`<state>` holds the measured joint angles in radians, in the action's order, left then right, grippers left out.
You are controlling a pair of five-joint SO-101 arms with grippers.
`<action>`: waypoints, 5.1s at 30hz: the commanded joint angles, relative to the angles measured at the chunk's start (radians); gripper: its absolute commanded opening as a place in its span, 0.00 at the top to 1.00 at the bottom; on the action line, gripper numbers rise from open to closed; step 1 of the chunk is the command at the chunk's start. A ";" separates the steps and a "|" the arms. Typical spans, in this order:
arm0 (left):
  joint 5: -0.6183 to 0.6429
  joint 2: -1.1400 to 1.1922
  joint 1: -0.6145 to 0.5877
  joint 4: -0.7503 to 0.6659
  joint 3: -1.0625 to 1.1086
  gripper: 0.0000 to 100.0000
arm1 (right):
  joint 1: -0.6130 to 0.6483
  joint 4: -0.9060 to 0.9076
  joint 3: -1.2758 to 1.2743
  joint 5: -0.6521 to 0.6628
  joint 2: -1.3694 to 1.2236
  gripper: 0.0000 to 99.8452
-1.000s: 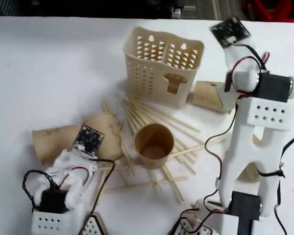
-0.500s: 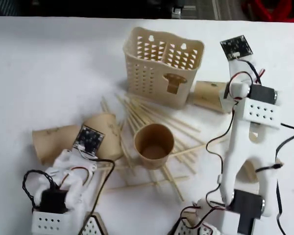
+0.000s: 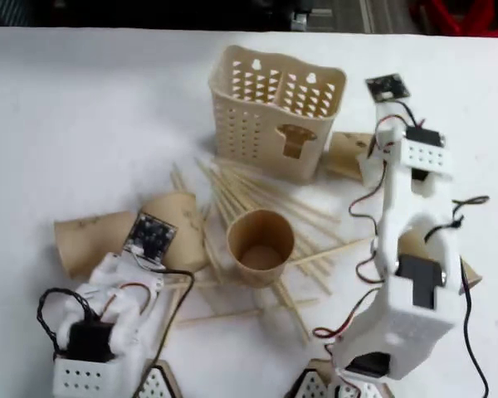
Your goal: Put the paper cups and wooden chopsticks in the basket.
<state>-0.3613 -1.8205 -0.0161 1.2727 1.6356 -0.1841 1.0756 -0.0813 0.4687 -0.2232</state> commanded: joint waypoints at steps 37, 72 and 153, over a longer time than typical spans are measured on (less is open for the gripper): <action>-0.009 -0.004 -0.010 -0.018 -0.006 0.98 | -0.024 0.565 0.795 0.430 0.315 0.98; -0.009 -0.004 -0.010 -0.020 0.005 0.98 | 0.305 0.622 0.798 0.677 0.219 0.96; -0.009 -0.004 -0.010 -0.020 0.006 0.98 | 0.156 0.642 0.927 0.226 0.303 0.86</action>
<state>-0.3629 -1.8190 -0.0161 1.2727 1.6510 0.0829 1.7123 0.9037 0.7526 -0.0330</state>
